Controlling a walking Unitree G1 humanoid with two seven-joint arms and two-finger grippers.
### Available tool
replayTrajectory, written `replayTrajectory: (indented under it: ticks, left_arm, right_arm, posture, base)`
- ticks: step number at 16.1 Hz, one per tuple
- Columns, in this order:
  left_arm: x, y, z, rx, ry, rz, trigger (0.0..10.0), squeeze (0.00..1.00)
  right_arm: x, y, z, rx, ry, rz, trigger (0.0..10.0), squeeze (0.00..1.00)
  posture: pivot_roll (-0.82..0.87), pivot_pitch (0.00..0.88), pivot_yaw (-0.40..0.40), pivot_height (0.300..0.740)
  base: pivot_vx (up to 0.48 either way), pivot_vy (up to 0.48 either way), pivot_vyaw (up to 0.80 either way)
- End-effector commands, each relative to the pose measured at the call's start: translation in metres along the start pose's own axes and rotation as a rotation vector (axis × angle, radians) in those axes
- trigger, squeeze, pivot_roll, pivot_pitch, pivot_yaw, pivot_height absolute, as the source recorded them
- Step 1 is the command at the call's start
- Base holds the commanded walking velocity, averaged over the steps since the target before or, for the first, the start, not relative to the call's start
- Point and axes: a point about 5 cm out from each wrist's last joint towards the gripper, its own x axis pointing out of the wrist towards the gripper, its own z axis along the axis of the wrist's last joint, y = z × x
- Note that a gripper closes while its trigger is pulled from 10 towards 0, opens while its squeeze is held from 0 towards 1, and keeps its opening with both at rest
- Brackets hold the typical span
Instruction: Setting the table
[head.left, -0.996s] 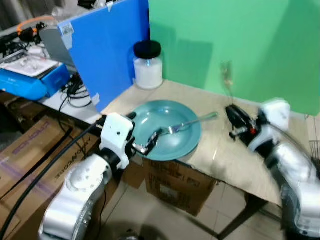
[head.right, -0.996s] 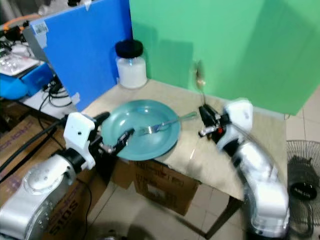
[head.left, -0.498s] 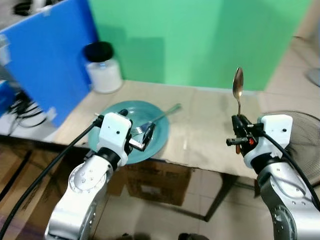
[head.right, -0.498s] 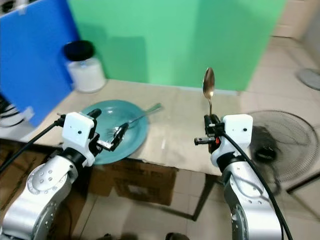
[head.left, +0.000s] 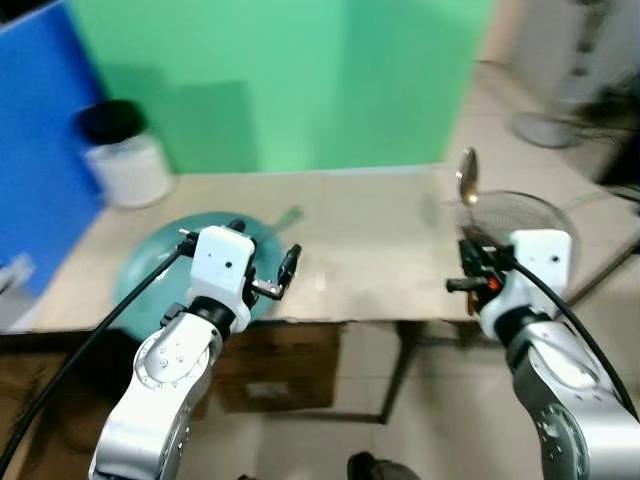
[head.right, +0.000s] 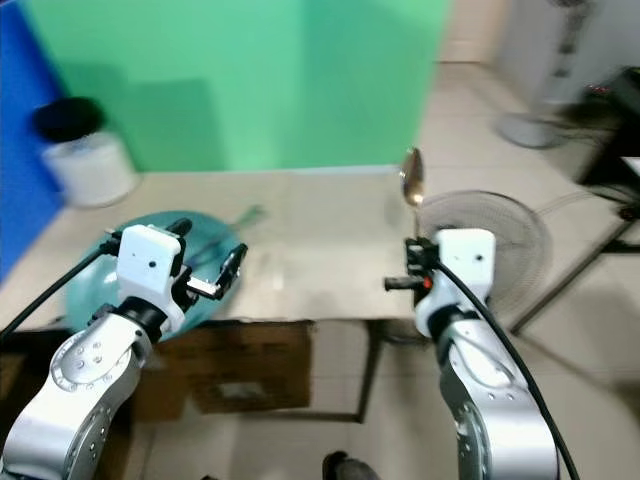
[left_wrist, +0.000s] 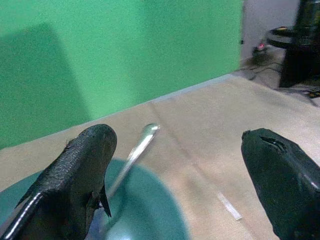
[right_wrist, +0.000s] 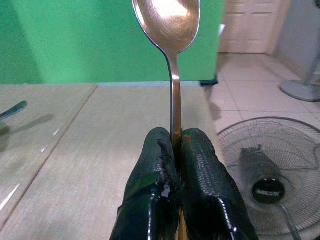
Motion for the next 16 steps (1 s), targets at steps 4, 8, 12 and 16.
replayTrajectory:
  ticks: [4,8,12,16]
  left_arm:
    - [-0.0016,0.0044,-0.002,0.007,0.011,0.039,10.0,0.0]
    - [0.0017,0.0057,-0.0007,0.006,-0.002,0.048,10.0,0.0]
    - [-0.0017,0.0051,-0.0022,-0.003,-0.008,0.057,10.0,0.0]
    - [-0.003,0.0057,-0.0025,-0.014,-0.011,0.057,10.0,0.0]
  right_arm:
    - [-0.0015,0.0001,0.0045,0.012,-0.005,-0.018,10.0,0.0]
    - [0.0003,0.0025,0.0046,0.009,0.005,-0.021,10.0,0.0]
    - [-0.0025,-0.0009,0.0003,0.004,0.047,-0.06,10.0,0.0]
    - [-0.0026,-0.004,-0.0024,-0.009,0.069,-0.092,10.0,0.0]
  posture:
    - [0.1,0.0,0.036,0.74]
    - [0.1,0.0,0.035,0.74]
    - [0.1,0.0,0.031,0.74]
    - [0.1,0.0,0.025,0.74]
  base:
    - [0.0,0.0,-0.8]
    - [0.0,0.0,-0.8]
    - [0.0,0.0,-0.8]
    - [0.0,0.0,-0.8]
